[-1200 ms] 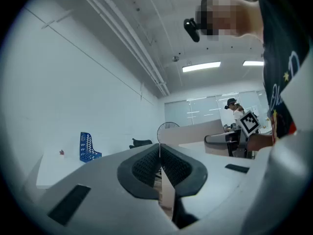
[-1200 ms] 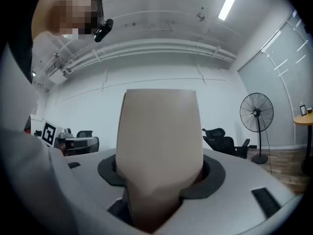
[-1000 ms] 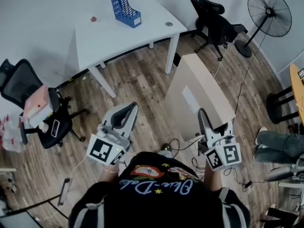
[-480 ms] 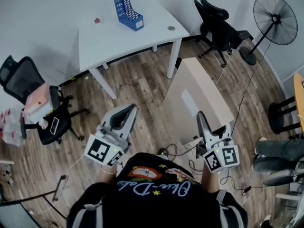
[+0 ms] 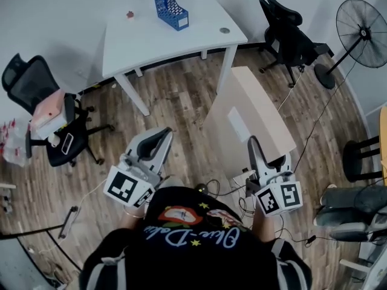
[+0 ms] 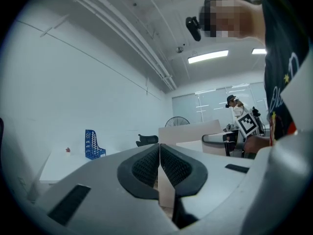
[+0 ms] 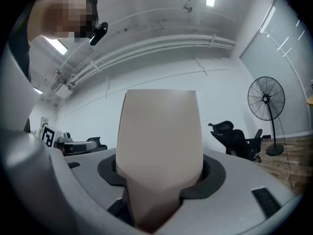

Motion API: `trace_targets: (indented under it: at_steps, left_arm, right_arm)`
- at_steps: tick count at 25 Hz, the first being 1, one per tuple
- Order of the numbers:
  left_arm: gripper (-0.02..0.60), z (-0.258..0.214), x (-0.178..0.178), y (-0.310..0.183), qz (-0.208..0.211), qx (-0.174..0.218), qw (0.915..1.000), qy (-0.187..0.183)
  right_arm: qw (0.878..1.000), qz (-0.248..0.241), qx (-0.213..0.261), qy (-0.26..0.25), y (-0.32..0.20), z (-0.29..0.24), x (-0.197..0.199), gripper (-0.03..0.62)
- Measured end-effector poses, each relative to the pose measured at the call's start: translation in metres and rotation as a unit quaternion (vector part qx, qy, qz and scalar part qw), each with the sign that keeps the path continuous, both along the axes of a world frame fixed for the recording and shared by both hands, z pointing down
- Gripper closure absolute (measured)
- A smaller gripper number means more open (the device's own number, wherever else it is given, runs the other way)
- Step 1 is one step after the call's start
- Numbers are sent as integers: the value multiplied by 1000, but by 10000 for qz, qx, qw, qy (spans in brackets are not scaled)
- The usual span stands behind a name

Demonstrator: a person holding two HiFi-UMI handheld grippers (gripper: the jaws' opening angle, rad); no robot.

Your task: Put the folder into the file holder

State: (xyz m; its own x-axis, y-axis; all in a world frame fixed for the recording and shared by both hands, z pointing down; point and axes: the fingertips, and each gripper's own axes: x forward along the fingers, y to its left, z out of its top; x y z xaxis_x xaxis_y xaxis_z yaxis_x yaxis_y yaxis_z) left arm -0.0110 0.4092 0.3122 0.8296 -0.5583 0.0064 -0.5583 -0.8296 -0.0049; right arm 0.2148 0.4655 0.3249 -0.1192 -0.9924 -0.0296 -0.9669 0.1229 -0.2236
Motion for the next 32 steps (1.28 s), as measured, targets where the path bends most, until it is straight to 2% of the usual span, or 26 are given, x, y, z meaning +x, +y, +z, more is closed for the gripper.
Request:
trace_targets:
  at_steps: [9,17,32]
  left_arm:
    - [577,7,1,-22,-224,-139,9996,-98]
    - [577,5,16,-69,69,23,10000,37]
    - [577,23,1,-204,238,-187,9989,367]
  right_arm:
    - [9995,-278,10,-161,-28,6,0,338]
    - [10000,-69,-19,-48,-62,2,9,338]
    - [9995,251,-170,131,-180,0,-1,338]
